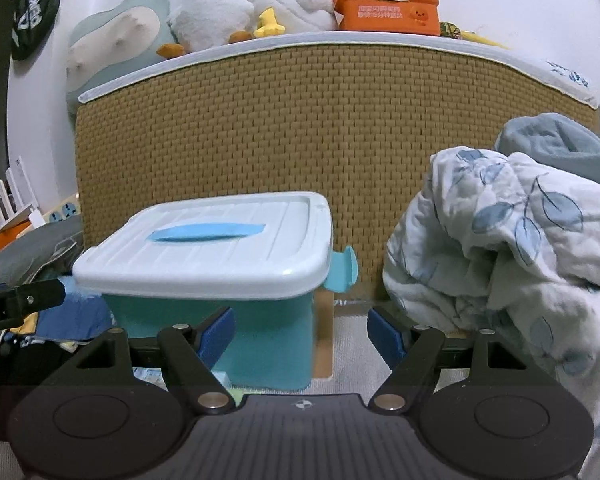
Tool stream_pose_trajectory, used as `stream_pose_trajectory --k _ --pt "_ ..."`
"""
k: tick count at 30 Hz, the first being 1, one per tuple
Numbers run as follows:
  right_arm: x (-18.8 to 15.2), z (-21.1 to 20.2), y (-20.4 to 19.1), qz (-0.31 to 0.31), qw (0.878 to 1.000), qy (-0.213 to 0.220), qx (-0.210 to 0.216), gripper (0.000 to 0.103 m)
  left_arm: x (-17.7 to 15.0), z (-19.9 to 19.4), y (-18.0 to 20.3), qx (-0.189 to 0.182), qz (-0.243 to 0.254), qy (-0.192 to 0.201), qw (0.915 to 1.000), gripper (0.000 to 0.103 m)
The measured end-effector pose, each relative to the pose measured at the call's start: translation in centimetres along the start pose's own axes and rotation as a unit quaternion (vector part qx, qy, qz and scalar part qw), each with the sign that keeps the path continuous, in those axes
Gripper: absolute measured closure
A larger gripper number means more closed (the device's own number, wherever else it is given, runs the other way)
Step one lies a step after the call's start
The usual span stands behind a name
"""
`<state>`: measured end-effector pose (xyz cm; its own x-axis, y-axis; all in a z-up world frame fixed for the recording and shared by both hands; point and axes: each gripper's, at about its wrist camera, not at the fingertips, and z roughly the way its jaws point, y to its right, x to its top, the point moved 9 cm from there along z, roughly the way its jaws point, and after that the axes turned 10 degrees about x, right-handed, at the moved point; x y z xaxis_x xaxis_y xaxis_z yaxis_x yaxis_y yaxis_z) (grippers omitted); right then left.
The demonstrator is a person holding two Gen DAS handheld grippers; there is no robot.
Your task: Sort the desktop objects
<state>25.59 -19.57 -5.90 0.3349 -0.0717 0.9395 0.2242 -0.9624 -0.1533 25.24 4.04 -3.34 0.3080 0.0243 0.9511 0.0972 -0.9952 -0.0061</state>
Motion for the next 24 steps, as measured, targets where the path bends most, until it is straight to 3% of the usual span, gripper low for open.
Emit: stream_pose_trajectory --k 13,19,24 --pt "-2.9 -3.1 -1.8 -0.020 1.000 -0.008 0.001 0.026 -2.4 -3.3 -0.1 0.014 0.026 0.014 0.9995 0.000" --pt "-4.2 -4.4 -1.9 -0.010 1.000 -0.007 -0.001 0.026 -3.6 -4.6 -0.5 -0.003 0.001 -0.003 1.0000 0.000" --pt "-4.8 -5.5 -2.8 -0.018 1.000 -0.003 0.004 0.026 -4.6 -6.2 -0.3 -0.004 0.014 0.007 0.9999 0.000"
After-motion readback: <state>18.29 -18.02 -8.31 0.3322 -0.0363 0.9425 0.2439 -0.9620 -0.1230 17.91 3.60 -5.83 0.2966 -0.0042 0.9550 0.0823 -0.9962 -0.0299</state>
